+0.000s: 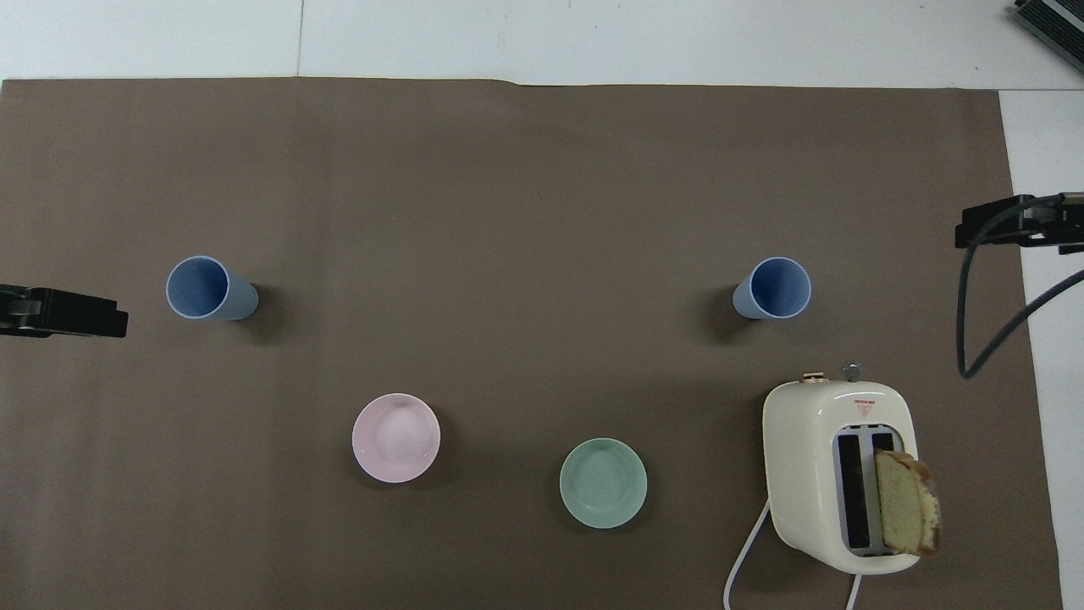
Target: Stack blue cups with both arms
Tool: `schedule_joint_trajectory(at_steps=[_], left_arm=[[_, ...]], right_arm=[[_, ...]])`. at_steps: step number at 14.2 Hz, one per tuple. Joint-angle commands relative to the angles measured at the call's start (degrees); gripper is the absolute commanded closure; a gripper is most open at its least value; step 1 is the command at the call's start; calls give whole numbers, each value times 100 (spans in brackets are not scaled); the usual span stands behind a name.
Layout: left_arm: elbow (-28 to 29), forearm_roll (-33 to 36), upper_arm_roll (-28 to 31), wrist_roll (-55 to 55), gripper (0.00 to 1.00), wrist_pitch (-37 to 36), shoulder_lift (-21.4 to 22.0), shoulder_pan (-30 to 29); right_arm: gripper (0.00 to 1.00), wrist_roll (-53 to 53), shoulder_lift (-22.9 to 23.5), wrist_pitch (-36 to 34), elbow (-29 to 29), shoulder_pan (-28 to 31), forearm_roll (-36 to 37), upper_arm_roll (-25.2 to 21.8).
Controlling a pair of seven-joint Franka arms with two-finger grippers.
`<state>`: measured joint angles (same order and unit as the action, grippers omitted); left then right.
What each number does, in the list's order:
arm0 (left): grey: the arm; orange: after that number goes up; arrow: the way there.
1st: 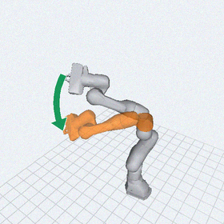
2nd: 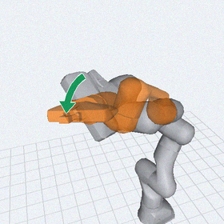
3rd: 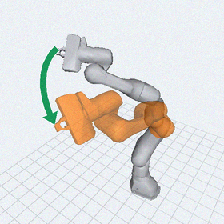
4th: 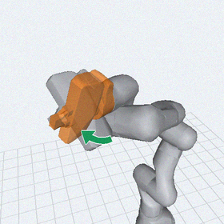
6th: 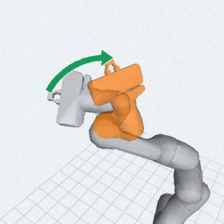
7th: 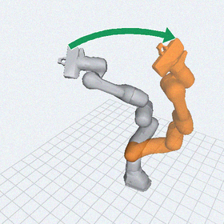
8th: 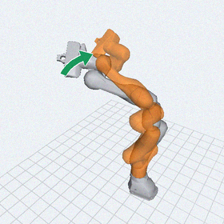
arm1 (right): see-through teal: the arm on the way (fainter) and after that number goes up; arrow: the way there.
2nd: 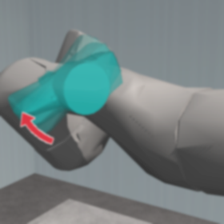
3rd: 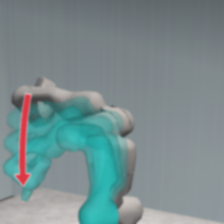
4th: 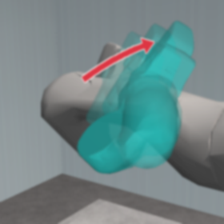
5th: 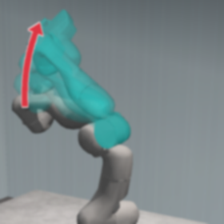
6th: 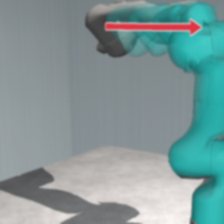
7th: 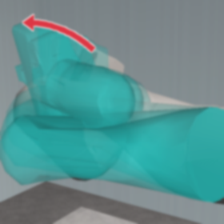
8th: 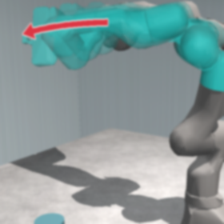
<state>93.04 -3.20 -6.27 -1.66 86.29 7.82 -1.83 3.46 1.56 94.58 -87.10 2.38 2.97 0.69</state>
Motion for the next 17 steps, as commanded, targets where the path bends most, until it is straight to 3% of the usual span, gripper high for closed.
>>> schedule_joint_trajectory(at_steps=[1,17], left_arm=[[-41,57,-15,-27,0,-42,44,-19],[12,48,12,-36,0,168,0,-203]], right_arm=[[0,-135,-95,34,-123,26,-122,10],[0,-135,-95,34,-123,35,-122,10]])
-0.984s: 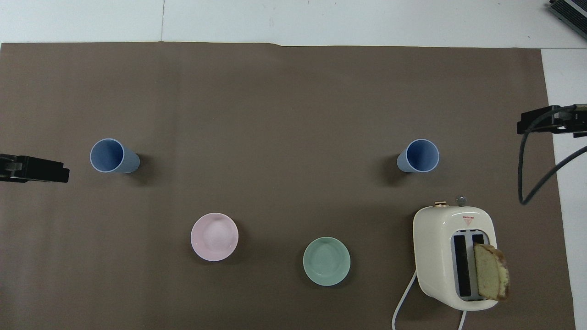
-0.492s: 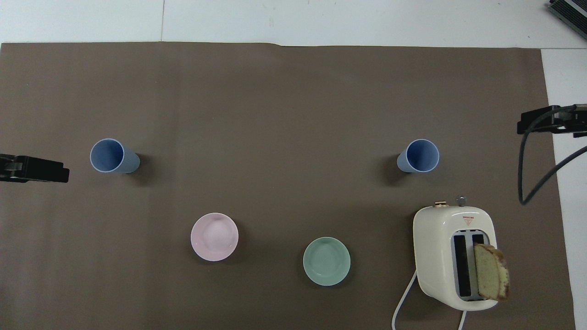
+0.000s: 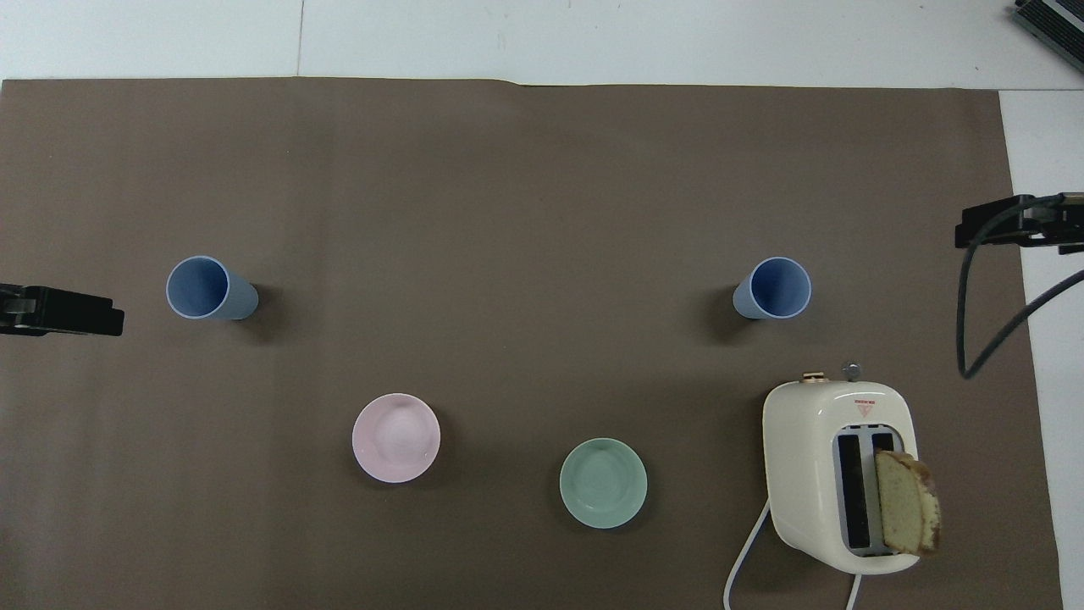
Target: Stack blue cups with both arms
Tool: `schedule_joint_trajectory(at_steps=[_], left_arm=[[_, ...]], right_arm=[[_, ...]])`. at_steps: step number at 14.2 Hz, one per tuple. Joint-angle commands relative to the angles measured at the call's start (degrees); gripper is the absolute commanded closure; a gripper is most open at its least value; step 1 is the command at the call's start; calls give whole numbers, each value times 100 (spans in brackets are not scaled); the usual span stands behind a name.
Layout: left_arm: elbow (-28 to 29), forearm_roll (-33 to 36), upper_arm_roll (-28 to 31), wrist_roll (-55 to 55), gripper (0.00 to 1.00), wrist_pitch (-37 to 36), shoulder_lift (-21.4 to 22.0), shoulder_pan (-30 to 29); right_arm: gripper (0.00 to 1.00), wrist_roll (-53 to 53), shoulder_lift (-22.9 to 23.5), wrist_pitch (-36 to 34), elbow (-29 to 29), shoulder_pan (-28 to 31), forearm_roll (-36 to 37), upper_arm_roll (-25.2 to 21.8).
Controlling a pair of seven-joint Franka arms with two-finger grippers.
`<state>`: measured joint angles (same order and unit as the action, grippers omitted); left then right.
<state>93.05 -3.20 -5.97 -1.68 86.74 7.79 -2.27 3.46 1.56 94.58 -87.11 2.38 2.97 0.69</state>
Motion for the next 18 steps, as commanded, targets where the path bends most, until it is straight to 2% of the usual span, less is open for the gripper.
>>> schedule_joint_trajectory(at_steps=[1,5,9,14,18], left_arm=[[21,47,-18,-35,0,185,-32,-230],[406,47,-9,-35,0,755,-128,-546],[670,47,0,35,0,1483,-673,-836],[1417,21,0,202,0,2582,-1060,-1030],[1760,-5,-9,352,0,3084,-1385,-1021]], right_arm=[[0,-135,-95,34,-122,35,-122,10],[0,-126,-95,34,-122,35,-122,10],[0,-135,-95,34,-122,35,-122,10],[0,-135,-95,34,-122,35,-122,10],[0,-135,-95,34,-122,35,-122,10]])
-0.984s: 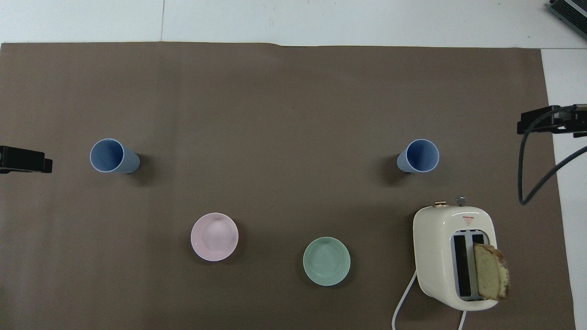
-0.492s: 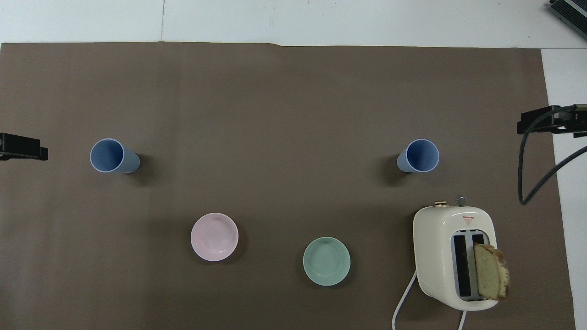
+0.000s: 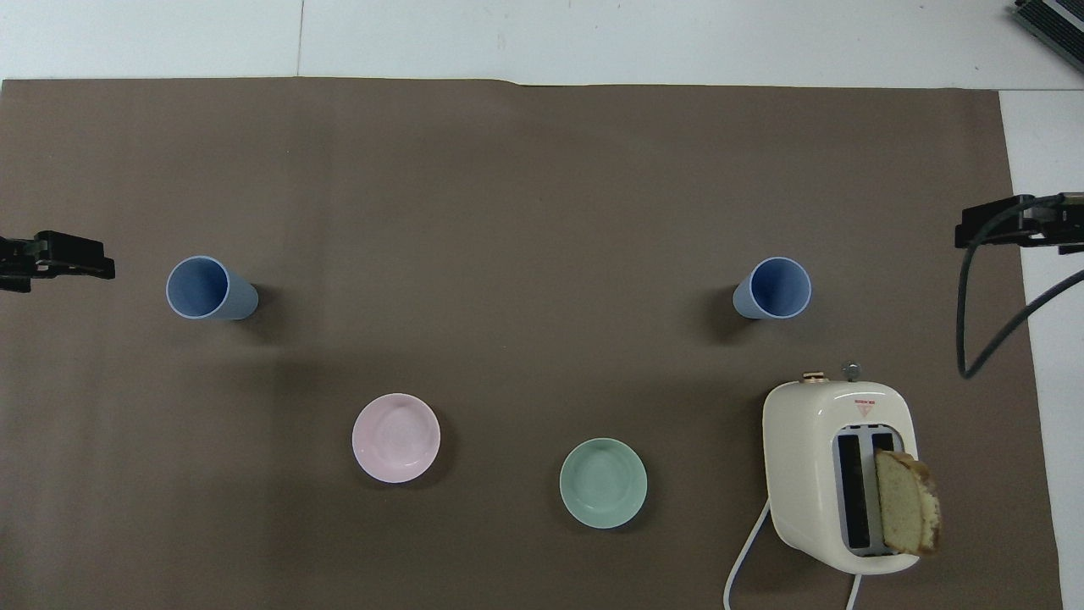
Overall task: Stack blue cups with both arms
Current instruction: 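Reach the left gripper to the blue cup and grasp it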
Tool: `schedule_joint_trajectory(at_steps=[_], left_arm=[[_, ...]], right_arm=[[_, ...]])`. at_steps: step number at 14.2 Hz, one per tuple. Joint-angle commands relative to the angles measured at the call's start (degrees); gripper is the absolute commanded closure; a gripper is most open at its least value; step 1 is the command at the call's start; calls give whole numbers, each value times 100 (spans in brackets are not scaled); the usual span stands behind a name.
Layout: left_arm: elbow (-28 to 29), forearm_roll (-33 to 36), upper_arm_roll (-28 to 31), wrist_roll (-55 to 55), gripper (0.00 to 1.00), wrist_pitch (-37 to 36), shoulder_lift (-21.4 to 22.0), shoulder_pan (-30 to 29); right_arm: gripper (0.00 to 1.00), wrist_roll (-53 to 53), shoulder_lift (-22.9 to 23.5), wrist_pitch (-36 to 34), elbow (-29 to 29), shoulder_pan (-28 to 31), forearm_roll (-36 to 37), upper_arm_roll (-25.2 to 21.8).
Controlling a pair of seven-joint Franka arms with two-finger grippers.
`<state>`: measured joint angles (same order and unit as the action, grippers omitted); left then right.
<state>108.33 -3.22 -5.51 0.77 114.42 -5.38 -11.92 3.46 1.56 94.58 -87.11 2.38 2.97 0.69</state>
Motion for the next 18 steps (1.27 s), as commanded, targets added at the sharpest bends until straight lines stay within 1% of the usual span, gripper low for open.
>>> schedule_joint_trajectory(at_steps=[1,3,8,9,10,11,12,14,17,18], left_arm=[[389,-12,-56,151,0,492,-77,-38],[653,-21,-65,475,0,835,-77,41],[953,-56,-73,512,0,1161,-191,138],[953,-56,-82,512,23,1162,-191,138],[936,-82,-82,512,58,1153,-200,138],[936,-91,-73,442,98,1153,-200,129],[901,-91,-82,433,100,1162,-209,138],[831,-91,-91,398,100,1179,-261,173],[471,-109,-100,318,100,1101,-419,164],[400,-135,-100,318,100,1083,-402,155]], right_arm=[[0,-135,-95,34,-122,35,-122,10],[0,-135,-95,34,-122,35,-122,10],[0,-135,-95,34,-122,35,-122,10],[0,-135,-95,34,-122,35,-122,10],[0,-135,-95,34,-122,35,-122,10],[0,-135,-95,34,-122,35,-122,10],[0,-127,-95,34,-122,35,-122,10],[0,-135,-95,34,-122,35,-122,10],[0,-127,-95,34,-122,35,-122,10],[0,-135,-95,34,-122,35,-122,10]])
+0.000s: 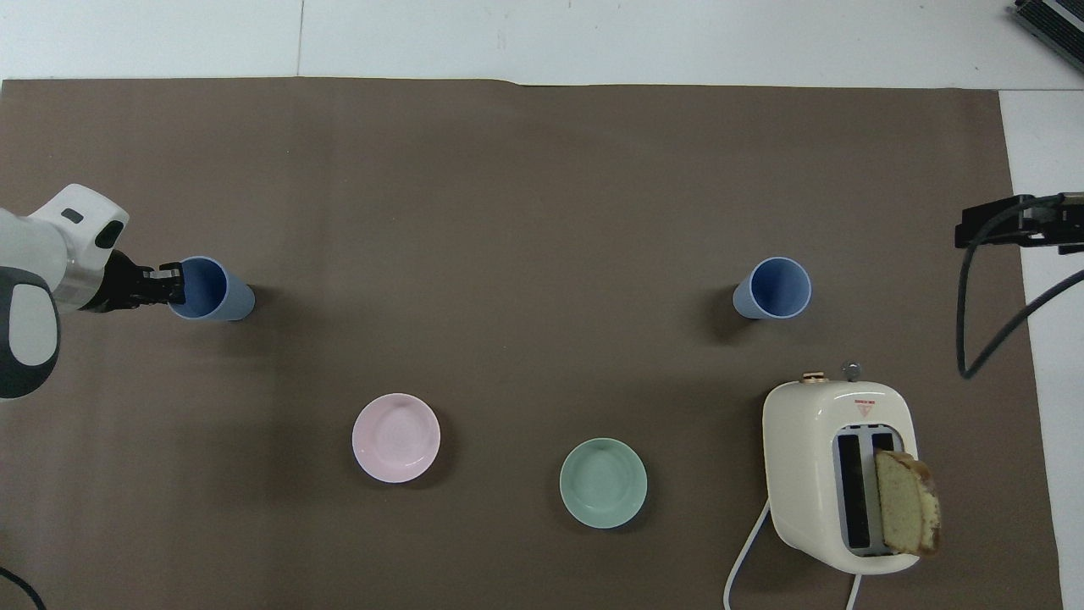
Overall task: Stack blue cups with both arms
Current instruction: 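Reach the left gripper to the blue cup and grasp it, then carry the blue cup with the left gripper toward the table center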
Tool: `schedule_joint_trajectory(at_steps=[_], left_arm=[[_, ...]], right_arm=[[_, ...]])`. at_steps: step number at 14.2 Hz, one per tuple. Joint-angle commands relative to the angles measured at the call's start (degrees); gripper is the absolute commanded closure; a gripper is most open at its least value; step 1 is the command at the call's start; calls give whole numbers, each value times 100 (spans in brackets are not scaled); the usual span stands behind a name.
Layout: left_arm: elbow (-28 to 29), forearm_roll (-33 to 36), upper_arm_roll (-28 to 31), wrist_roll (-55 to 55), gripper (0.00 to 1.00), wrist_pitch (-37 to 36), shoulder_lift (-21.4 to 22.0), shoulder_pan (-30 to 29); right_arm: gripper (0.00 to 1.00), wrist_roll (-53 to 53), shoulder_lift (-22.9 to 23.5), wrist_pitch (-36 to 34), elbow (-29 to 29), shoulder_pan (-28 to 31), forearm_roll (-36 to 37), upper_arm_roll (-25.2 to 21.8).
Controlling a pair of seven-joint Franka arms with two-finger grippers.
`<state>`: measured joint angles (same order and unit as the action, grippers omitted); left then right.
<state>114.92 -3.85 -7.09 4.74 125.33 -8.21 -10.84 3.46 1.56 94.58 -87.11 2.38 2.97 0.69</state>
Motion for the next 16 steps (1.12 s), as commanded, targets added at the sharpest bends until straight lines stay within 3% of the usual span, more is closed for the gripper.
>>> schedule_joint_trajectory(at_steps=[1,5,7,12,16], left_arm=[[-329,-133,50,-70,100,-34,-67,29],[-1355,-431,-3,210,100,-1043,-22,82],[-1604,-433,-100,640,100,-1247,30,248],[-1683,-336,-117,2177,100,-1090,40,1512],[-1692,137,-126,3416,100,-361,-512,2566]], right_arm=[[0,-135,-95,34,-122,35,-122,10],[0,-135,-95,34,-122,35,-122,10],[0,-135,-95,34,-122,35,-122,10],[0,-135,-95,34,-122,35,-122,10],[0,-127,-95,34,-122,35,-122,10]])
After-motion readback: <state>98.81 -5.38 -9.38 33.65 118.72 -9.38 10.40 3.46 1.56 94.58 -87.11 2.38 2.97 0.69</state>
